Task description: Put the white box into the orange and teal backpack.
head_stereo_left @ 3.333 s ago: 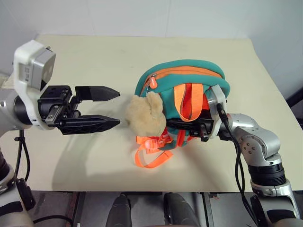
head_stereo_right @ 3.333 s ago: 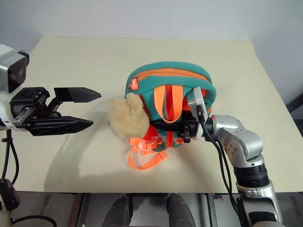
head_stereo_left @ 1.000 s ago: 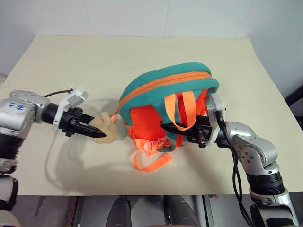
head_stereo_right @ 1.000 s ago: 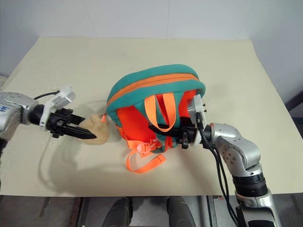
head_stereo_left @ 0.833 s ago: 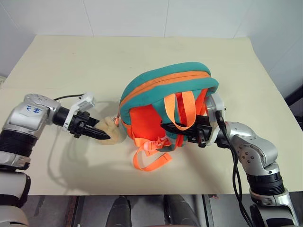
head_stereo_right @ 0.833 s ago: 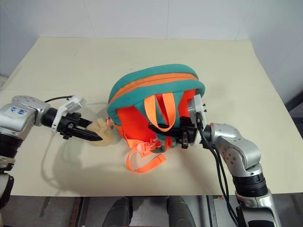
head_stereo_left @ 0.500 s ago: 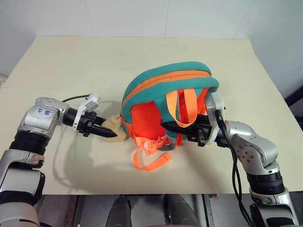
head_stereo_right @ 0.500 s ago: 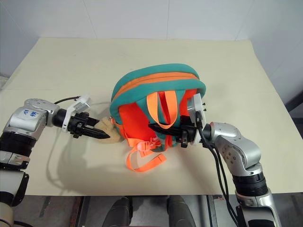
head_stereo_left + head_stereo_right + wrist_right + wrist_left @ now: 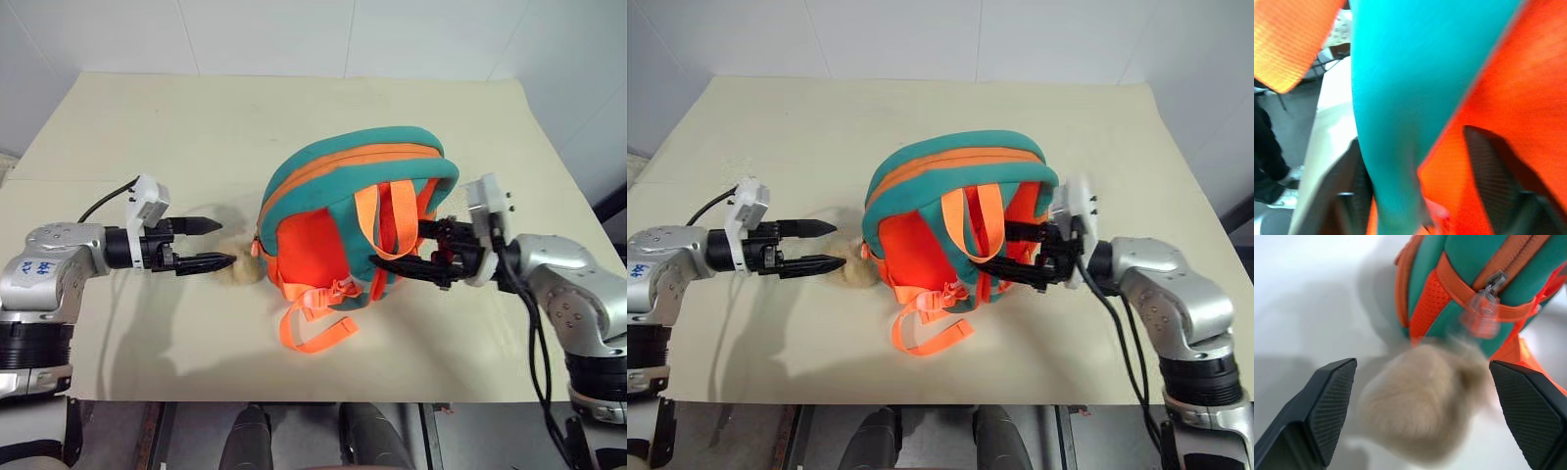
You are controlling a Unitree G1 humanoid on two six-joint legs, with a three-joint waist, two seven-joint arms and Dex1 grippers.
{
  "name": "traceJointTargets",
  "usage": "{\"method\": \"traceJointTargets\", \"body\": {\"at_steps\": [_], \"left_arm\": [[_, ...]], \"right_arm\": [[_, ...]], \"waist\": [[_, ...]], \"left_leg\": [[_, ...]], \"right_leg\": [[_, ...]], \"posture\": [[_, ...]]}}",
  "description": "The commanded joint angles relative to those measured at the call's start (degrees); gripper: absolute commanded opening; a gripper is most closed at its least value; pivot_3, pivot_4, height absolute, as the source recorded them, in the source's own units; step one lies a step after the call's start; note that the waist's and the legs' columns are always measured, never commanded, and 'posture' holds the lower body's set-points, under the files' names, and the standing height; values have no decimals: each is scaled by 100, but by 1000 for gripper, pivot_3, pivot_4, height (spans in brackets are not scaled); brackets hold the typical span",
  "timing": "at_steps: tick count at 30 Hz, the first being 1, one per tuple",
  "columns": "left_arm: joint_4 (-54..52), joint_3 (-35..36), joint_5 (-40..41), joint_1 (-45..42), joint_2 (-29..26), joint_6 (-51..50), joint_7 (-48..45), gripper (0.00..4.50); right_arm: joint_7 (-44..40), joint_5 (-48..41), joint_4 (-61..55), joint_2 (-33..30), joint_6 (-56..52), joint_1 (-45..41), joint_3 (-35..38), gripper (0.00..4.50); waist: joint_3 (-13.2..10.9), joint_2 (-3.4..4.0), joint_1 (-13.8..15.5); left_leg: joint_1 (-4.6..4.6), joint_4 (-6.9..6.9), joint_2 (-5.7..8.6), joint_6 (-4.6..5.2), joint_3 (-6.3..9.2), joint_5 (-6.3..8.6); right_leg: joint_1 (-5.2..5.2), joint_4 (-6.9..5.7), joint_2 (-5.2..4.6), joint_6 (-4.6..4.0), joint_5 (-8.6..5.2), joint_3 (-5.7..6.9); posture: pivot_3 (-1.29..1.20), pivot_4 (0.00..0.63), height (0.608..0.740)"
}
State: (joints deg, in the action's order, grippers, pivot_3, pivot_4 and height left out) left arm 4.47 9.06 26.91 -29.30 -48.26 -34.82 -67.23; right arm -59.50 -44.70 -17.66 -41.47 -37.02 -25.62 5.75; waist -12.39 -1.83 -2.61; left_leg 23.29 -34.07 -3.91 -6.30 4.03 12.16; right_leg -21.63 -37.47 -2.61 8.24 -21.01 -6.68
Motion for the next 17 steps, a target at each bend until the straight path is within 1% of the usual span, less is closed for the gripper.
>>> {"method": "traceJointTargets", "body": {"at_steps": [1, 2, 4, 6, 8, 13, 17], "left_arm": [[-295, 788, 434, 432, -39, 627, -319, 4500], [-279, 868, 506, 468, -13, 707, -354, 4500], [-128, 1066, 577, 541, -39, 946, -481, 4500], [120, 1277, 711, 593, -147, 1046, -753, 4500], [400, 1454, 817, 615, -243, 1160, -1009, 4500], [892, 1935, 1150, 672, -278, 1508, -1528, 4500], [903, 2202, 1377, 831, -329, 1467, -1665, 4500]], "right_arm": [[-257, -113, -124, -542, -49, 358, 607, 4353], [-326, -101, -66, -660, -37, 426, 695, 4468], [-508, -40, 101, -967, -6, 634, 897, 4468], [-798, 256, 436, -1340, 248, 790, 1024, 4468], [-965, 437, 765, -1560, 469, 802, 1142, 4468], [-1117, 634, 1501, -1652, 896, 704, 1440, 4468], [-951, 552, 1579, -1527, 923, 734, 1677, 4468]], "waist": [[0, 0, 13], [0, 0, 25], [0, 1, 56], [0, 0, 85], [0, 0, 87], [0, 1, 69], [-1, 2, 63]], "left_leg": [[0, 1, 0, 0, -3, 0], [1, 4, 0, 1, -4, 1], [1, 5, 0, 3, -5, 3], [0, 2, 0, 4, -5, 3], [-1, -2, 1, 5, -8, 3], [-4, -1, 0, 5, -10, 4], [-3, 7, 0, 6, -10, 5]], "right_leg": [[0, 3, -1, 0, 0, -2], [1, 8, -1, 0, 0, -2], [1, 11, -1, 0, 0, -2], [1, 10, -1, -1, 0, -1], [3, 11, -2, 0, 0, -2], [3, 11, -1, -1, 1, -3], [2, 14, -2, -2, -1, -3]], "posture": [[0, 150, 740], [0, 150, 740], [0, 150, 740], [0, 150, 740], [0, 150, 740], [0, 150, 740], [0, 150, 740]]}}
